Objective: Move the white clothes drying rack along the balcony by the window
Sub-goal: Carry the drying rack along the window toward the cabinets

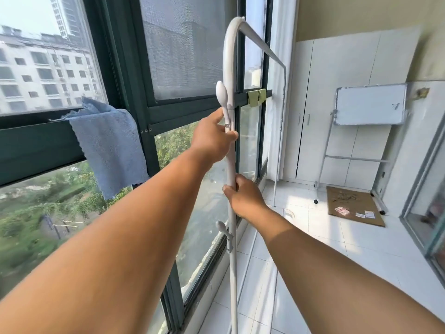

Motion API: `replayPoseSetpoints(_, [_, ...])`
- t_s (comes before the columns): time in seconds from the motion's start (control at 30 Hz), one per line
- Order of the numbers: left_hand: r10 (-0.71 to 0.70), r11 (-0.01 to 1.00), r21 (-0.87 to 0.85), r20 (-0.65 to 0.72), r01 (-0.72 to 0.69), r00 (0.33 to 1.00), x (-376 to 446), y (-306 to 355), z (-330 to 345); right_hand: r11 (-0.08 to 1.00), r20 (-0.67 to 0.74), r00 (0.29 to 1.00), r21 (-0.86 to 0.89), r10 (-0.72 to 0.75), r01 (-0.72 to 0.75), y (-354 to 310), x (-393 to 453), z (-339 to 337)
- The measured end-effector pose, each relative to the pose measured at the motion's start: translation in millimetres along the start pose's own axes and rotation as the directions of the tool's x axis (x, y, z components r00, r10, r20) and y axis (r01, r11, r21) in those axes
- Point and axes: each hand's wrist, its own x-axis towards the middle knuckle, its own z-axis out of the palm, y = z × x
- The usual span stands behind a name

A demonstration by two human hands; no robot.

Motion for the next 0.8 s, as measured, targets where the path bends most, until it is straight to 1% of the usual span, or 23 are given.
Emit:
replayPoseSetpoints(0.13, [-0.026, 0.999, -0.039, -0.011, 0.026, 1.000, 21.6, -8.9, 9.2, 0.998, -0.002, 0.999, 0.032, -0.047, 0.047, 10.5, 19.5, -1.2])
replayPoseSetpoints(0.23, [-0.048, 0.997, -0.065, -0.029, 0.046, 0.998, 43.3, -15.9, 21.4, 0.998, 0.008, 0.999, 0.030, -0.047, 0.046, 20.4, 43.6, -5.7])
replayPoseSetpoints(0.5, [-0.077, 0.993, -0.095, -0.064, 0.071, 0.995, 102.1, -19.4, 73.8, 0.996, 0.050, 0.996, 0.057, -0.078, 0.075, 58.5, 113.7, -38.8])
replayPoseSetpoints(0.63, [-0.072, 0.996, -0.064, -0.074, 0.067, 0.995, 126.5, -19.2, 100.9, 0.993, 0.079, 0.997, 0.121, -0.008, -0.002, 75.1, 143.2, -54.6])
replayPoseSetpoints(0.8, [-0.056, 0.997, -0.054, -0.076, 0.052, 0.995, 153.2, -22.0, 126.4, 0.997, 0.063, 0.998, 0.082, 0.006, -0.011, 93.3, 175.8, -68.6])
